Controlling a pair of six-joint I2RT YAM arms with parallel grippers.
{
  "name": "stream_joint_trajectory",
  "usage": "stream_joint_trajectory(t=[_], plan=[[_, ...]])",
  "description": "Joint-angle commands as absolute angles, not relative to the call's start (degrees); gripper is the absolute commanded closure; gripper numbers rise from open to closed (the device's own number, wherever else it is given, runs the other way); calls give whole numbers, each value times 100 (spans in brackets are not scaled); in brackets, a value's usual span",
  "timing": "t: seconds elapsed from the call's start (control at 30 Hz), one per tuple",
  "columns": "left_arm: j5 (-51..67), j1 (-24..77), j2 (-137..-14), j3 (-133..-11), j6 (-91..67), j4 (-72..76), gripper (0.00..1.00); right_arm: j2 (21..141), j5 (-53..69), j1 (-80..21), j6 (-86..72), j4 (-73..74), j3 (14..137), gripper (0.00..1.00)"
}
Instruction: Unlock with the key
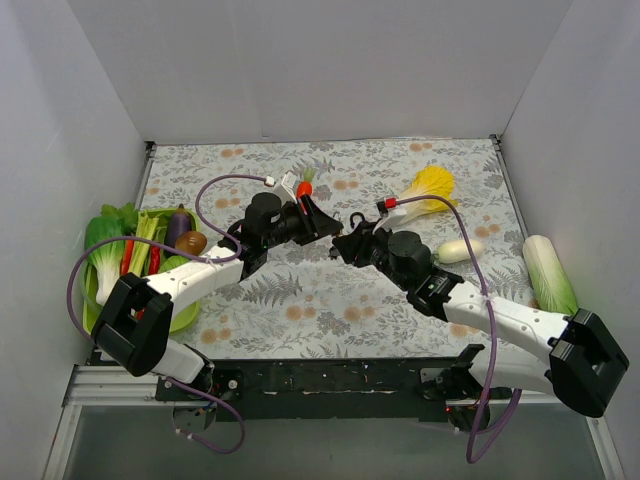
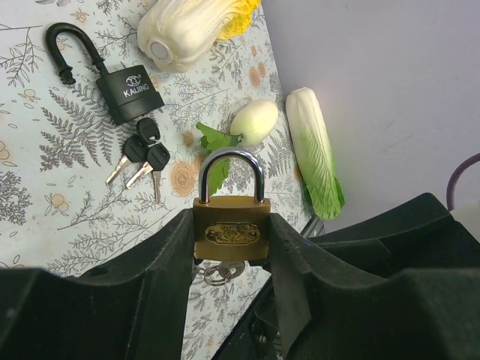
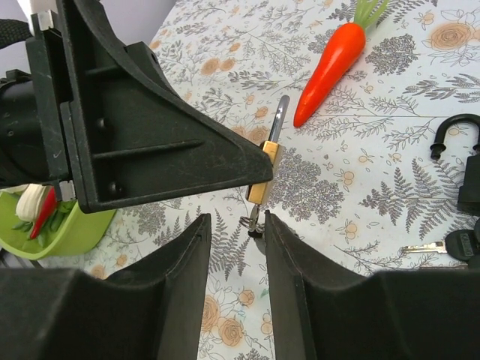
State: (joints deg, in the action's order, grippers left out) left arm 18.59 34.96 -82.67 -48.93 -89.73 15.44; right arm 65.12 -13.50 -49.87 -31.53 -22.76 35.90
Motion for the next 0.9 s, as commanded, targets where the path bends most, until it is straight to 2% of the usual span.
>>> stream_joint_trajectory(t=[0.0,0.73,0.87], plan=[[1898,3507,-7893,-5036,-8930,1740,100,6600,-1530,-4975,-3217,-2514,3814,59],[2013,3498,-7813,-4992,-8947,1890,100,6917,-1161,-4729,-3428,-2891,3832,72],[2057,3507,-7805,-4966,-8956,1968,100,6952,-985,-4597,-3498,-3093,3771,83]])
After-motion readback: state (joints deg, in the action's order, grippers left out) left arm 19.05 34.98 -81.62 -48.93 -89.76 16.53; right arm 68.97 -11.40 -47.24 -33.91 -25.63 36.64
